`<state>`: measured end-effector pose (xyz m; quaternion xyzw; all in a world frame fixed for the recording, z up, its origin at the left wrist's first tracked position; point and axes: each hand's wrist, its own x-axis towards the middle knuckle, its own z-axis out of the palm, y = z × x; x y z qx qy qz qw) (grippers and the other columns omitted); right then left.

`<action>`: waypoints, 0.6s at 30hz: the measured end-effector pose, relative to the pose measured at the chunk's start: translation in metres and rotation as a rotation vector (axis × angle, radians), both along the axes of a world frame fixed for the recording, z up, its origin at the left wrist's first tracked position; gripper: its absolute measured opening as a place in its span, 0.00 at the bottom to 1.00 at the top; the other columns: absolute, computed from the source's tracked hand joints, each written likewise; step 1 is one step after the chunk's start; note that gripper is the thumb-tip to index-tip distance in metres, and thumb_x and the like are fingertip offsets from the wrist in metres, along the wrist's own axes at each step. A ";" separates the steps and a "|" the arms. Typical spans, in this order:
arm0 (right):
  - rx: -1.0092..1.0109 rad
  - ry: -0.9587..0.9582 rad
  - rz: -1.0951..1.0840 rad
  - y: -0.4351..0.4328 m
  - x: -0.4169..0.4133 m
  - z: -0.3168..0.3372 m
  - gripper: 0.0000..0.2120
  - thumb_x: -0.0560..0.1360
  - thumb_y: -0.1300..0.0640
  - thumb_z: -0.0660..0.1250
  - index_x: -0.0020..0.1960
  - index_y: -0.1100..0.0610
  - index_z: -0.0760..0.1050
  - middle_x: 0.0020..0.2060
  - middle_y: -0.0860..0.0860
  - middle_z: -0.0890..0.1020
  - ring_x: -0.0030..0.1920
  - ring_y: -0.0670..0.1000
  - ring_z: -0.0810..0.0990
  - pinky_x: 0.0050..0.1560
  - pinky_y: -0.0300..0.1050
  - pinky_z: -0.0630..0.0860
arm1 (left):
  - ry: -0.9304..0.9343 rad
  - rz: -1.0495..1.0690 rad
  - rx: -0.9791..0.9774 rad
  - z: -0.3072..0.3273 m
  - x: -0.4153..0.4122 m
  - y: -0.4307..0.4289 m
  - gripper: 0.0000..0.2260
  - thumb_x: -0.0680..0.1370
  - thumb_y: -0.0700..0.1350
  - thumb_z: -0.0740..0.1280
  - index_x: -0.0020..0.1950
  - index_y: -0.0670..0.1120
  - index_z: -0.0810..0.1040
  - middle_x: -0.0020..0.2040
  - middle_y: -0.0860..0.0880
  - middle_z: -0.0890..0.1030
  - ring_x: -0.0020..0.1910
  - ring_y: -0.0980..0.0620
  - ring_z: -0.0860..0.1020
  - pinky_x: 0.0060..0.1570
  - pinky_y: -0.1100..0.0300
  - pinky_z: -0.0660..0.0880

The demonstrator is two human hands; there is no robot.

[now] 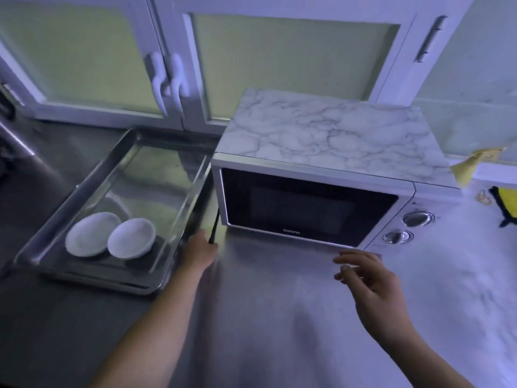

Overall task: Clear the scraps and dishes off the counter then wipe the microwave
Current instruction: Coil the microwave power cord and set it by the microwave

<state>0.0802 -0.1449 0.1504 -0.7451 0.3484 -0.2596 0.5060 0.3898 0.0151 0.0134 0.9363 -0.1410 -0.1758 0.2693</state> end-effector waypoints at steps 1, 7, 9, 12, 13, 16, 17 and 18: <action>-0.008 0.001 -0.022 0.000 -0.003 0.002 0.16 0.77 0.71 0.65 0.44 0.52 0.83 0.49 0.40 0.81 0.41 0.49 0.85 0.49 0.52 0.80 | 0.027 -0.022 0.051 -0.002 0.005 -0.002 0.06 0.76 0.44 0.67 0.49 0.42 0.78 0.45 0.45 0.81 0.49 0.40 0.80 0.41 0.56 0.68; -0.041 -0.001 -0.115 -0.009 -0.016 0.014 0.15 0.77 0.72 0.65 0.43 0.54 0.83 0.50 0.50 0.83 0.40 0.48 0.85 0.46 0.47 0.80 | 0.652 0.275 -0.339 0.014 0.035 -0.022 0.06 0.77 0.33 0.65 0.40 0.39 0.75 0.37 0.41 0.76 0.34 0.48 0.74 0.30 0.60 0.74; -0.054 -0.009 -0.126 -0.011 -0.017 0.018 0.15 0.77 0.72 0.66 0.43 0.54 0.83 0.49 0.50 0.83 0.39 0.48 0.85 0.45 0.48 0.79 | 0.834 0.395 -0.584 0.030 0.053 -0.020 0.08 0.79 0.33 0.63 0.40 0.40 0.73 0.34 0.44 0.74 0.31 0.51 0.72 0.26 0.63 0.73; -0.078 -0.037 -0.111 -0.014 -0.014 0.028 0.16 0.76 0.73 0.66 0.41 0.55 0.83 0.47 0.51 0.83 0.37 0.49 0.85 0.42 0.43 0.79 | 0.855 0.474 -0.839 0.070 0.086 -0.020 0.07 0.79 0.34 0.64 0.42 0.40 0.76 0.30 0.47 0.78 0.28 0.54 0.76 0.27 0.65 0.75; -0.085 -0.045 -0.101 -0.016 -0.012 0.032 0.16 0.76 0.74 0.66 0.41 0.56 0.83 0.47 0.52 0.83 0.37 0.49 0.84 0.41 0.39 0.79 | 0.834 0.477 -0.878 0.085 0.095 -0.022 0.07 0.79 0.35 0.64 0.42 0.41 0.76 0.29 0.48 0.78 0.28 0.55 0.77 0.29 0.65 0.76; -0.136 -0.020 -0.039 -0.027 0.001 0.049 0.16 0.75 0.75 0.67 0.41 0.56 0.83 0.44 0.46 0.83 0.37 0.48 0.83 0.40 0.34 0.77 | 0.747 0.412 -0.919 0.132 0.120 -0.039 0.08 0.81 0.38 0.63 0.42 0.43 0.76 0.24 0.51 0.79 0.25 0.57 0.77 0.25 0.65 0.75; -0.161 -0.006 -0.010 -0.031 0.007 0.055 0.16 0.74 0.74 0.67 0.41 0.55 0.83 0.45 0.43 0.83 0.37 0.48 0.83 0.41 0.35 0.77 | 0.741 0.375 -0.937 0.146 0.128 -0.047 0.08 0.81 0.39 0.63 0.42 0.43 0.77 0.25 0.51 0.80 0.24 0.56 0.77 0.26 0.65 0.75; -0.189 0.006 0.022 -0.035 0.013 0.063 0.16 0.74 0.74 0.68 0.41 0.54 0.83 0.46 0.42 0.83 0.38 0.48 0.83 0.42 0.35 0.77 | 0.750 0.342 -0.958 0.158 0.135 -0.056 0.08 0.81 0.39 0.63 0.42 0.43 0.77 0.26 0.50 0.80 0.26 0.55 0.78 0.29 0.63 0.76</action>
